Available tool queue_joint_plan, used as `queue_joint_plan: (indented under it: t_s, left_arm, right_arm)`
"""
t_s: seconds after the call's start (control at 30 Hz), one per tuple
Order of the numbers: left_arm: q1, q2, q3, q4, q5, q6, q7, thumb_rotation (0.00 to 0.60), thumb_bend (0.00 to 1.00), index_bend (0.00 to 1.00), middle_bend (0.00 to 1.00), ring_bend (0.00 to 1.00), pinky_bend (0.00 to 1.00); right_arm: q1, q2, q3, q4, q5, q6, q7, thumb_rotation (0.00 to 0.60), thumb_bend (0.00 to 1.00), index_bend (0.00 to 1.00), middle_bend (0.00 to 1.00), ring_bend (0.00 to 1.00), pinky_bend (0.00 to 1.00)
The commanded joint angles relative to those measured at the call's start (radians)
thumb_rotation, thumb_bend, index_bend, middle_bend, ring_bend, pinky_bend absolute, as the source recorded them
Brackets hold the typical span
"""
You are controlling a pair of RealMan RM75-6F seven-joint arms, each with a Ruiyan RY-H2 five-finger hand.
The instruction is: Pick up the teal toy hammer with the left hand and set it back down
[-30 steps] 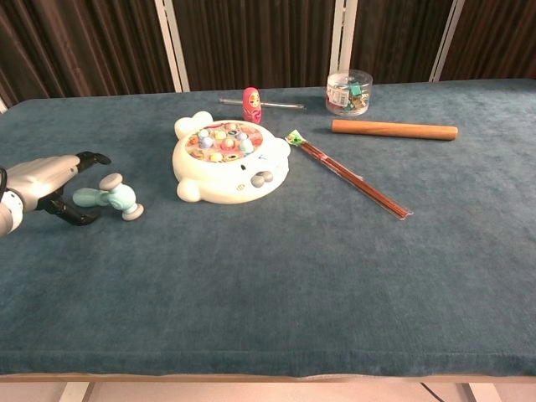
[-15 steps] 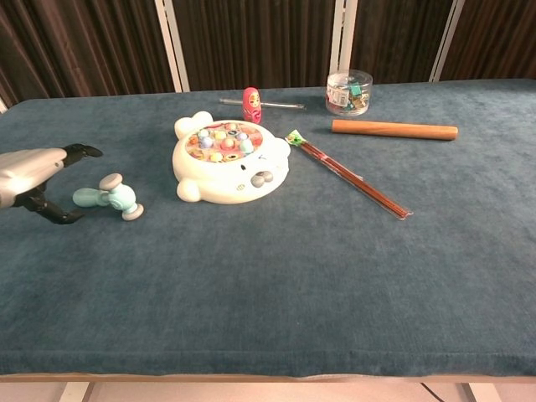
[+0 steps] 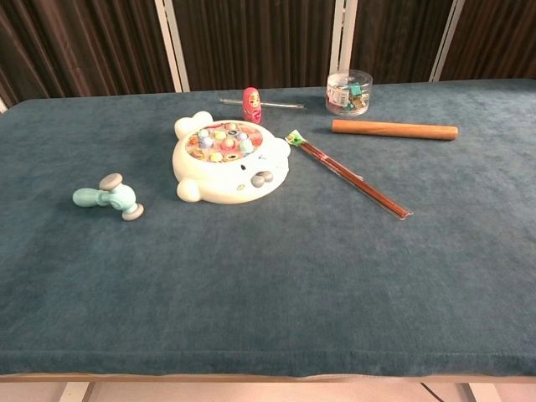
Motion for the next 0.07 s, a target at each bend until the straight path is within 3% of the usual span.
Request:
queue_joint_plan:
  t_s: [0.03, 0.07]
  left_arm:
    - [0.062, 0.006, 0.016, 0.068, 0.053, 0.062, -0.106, 0.6, 0.38, 0.02, 0.0, 0.0, 0.0]
    - [0.063, 0.006, 0.01, 0.071, 0.049, 0.06, -0.111, 0.6, 0.38, 0.01, 0.0, 0.0, 0.0]
  right_arm:
    - [-0.005, -0.002, 0.0, 0.003, -0.001, 0.005, -0.006, 0.6, 0.27, 0.0, 0.0, 0.0, 0.0]
    - [-0.005, -0.003, 0.001, 0.004, 0.0, 0.005, -0.007, 0.6, 0.27, 0.0, 0.0, 0.0, 0.0]
